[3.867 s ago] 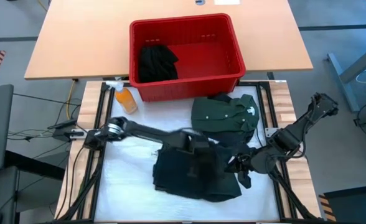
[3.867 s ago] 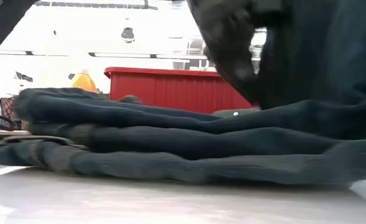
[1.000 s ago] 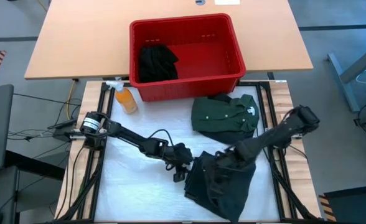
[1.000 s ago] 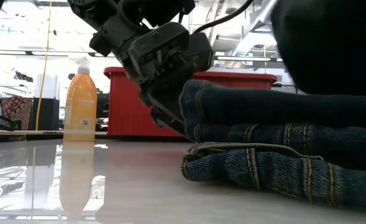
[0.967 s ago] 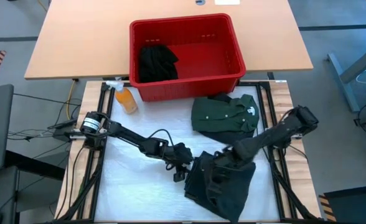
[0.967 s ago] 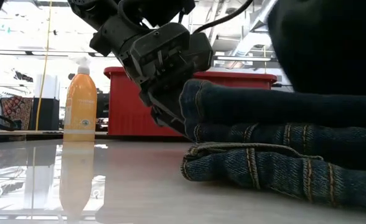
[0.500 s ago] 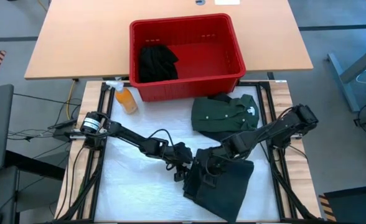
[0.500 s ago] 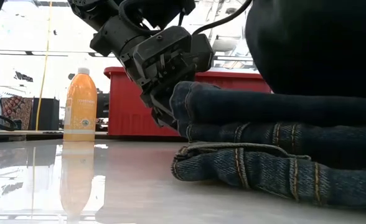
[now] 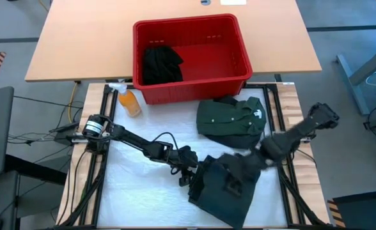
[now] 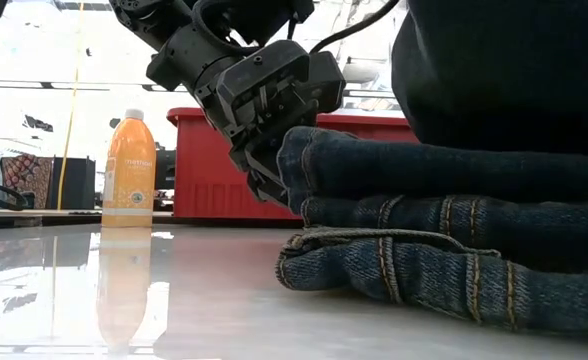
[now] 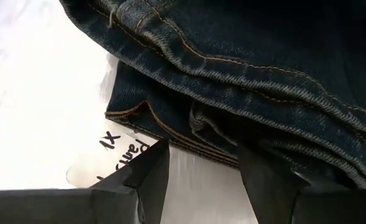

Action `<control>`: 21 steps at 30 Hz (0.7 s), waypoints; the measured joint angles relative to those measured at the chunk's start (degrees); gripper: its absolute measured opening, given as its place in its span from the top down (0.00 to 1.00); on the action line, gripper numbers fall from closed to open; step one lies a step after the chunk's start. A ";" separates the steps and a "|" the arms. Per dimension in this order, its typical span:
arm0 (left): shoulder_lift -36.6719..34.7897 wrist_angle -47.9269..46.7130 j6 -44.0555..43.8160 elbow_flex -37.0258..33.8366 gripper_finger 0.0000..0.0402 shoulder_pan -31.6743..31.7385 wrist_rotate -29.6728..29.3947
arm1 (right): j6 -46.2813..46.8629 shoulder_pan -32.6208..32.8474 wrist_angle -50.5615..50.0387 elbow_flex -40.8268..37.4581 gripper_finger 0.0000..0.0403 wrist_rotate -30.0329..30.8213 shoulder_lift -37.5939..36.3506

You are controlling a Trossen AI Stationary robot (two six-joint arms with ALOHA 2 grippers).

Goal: Fold Laundry from Bin
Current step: Fold the blue pants from the bin

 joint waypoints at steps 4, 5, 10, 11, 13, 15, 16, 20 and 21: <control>0.00 0.00 -0.04 0.00 0.56 0.15 0.02 | 8.22 7.46 -6.86 -0.02 0.36 2.92 0.65; 0.00 -0.01 -0.04 0.00 0.56 0.21 0.02 | 9.89 8.99 -7.61 -0.26 0.36 2.93 1.39; 0.00 0.00 -0.32 0.00 0.56 0.62 0.15 | 8.96 13.25 -0.77 -4.57 0.36 3.40 5.35; 0.00 0.02 -0.64 0.00 0.56 0.73 0.15 | 8.40 13.27 0.97 -5.61 0.36 3.78 5.66; 0.00 0.07 -0.97 0.00 0.56 0.79 0.13 | 7.03 12.54 3.95 -7.74 0.36 4.43 6.11; 0.00 0.06 -1.10 0.00 0.56 0.79 0.10 | 5.32 11.10 6.64 -10.73 0.36 4.68 6.45; 0.00 0.04 -1.45 0.00 0.56 0.81 0.13 | 4.71 10.23 8.47 -12.38 0.36 4.57 6.48; 0.00 0.00 -3.30 0.00 0.56 0.79 0.58 | 0.17 6.50 16.63 -18.09 0.36 3.93 6.34; 0.00 0.00 -3.81 0.00 0.56 0.79 0.61 | -1.31 5.52 18.43 -19.51 0.36 3.52 6.33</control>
